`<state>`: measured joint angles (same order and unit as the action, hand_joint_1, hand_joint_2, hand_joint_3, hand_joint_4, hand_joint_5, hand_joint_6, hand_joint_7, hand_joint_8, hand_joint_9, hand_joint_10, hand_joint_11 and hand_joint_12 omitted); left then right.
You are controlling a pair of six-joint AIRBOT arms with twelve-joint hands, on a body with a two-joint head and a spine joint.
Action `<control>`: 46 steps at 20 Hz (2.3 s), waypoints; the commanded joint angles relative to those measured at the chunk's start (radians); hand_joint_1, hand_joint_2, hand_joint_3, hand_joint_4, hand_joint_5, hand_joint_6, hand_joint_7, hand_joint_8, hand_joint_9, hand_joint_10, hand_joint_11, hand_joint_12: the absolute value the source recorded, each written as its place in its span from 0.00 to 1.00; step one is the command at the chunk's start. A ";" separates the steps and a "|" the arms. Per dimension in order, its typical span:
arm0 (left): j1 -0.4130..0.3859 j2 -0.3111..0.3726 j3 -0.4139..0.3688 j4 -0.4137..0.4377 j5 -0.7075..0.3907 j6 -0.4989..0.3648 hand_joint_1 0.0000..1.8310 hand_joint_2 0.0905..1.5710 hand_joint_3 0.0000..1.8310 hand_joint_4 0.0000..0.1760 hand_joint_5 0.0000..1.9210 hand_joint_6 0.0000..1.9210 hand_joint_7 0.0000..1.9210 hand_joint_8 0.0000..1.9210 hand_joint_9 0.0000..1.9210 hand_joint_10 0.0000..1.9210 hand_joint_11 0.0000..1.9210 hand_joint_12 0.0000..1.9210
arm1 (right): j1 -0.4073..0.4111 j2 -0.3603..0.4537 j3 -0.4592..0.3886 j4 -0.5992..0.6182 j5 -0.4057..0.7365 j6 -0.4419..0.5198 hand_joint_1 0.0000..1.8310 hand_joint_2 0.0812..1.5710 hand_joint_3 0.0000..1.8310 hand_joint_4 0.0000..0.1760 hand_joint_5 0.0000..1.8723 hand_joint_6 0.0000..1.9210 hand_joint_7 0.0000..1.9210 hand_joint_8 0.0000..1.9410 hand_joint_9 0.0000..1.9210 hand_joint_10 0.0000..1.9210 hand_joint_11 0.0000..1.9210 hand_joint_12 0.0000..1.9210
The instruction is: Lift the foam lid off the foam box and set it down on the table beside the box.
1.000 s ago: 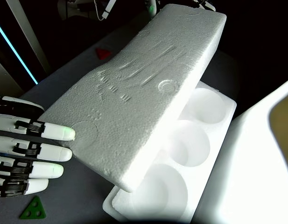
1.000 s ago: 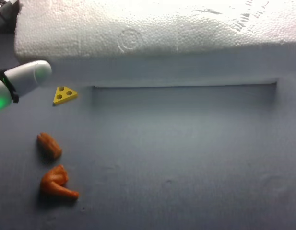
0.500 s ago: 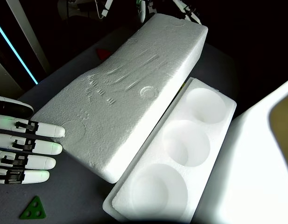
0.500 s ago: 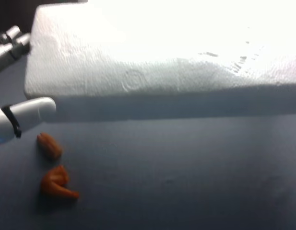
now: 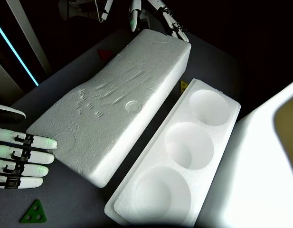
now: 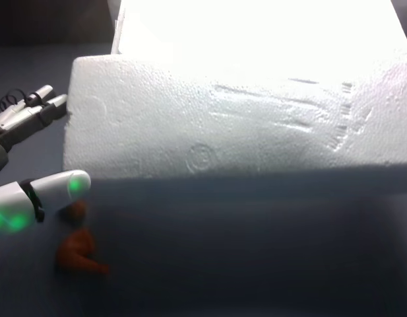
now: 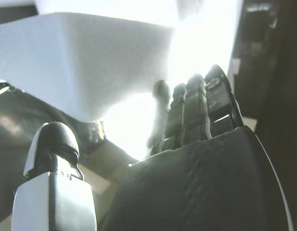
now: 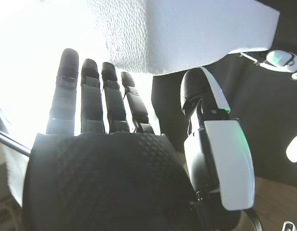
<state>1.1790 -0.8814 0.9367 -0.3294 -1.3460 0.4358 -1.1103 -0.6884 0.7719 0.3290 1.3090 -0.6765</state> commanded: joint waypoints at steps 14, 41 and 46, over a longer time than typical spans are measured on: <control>-0.001 0.004 0.014 0.019 -0.055 0.000 0.16 0.68 0.00 0.00 0.00 0.00 0.00 0.00 0.00 0.00 0.00 0.01 | -0.021 -0.037 0.042 0.039 0.081 0.038 0.21 0.75 0.00 0.00 0.00 0.00 0.00 0.00 0.00 0.00 0.00 0.18; -0.521 -0.104 0.262 0.400 0.269 0.019 0.19 0.72 0.00 0.32 0.00 0.00 0.00 0.00 0.00 0.00 0.00 0.00 | 0.521 -0.162 0.242 -0.252 -0.272 -0.162 0.13 0.84 0.01 0.00 0.00 0.00 0.00 0.00 0.00 0.00 0.00 0.84; -0.555 -0.116 0.274 0.416 0.253 0.012 0.21 0.71 0.00 0.35 0.01 0.00 0.00 0.00 0.00 0.00 0.00 0.00 | 0.525 -0.163 0.237 -0.254 -0.254 -0.162 0.16 0.82 0.00 0.00 0.00 0.00 0.00 0.00 0.00 0.00 0.00 0.79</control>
<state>0.6361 -0.9981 1.2068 0.1131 -0.9634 0.4522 -0.5983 -0.8600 1.0088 0.0658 0.9230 -0.8394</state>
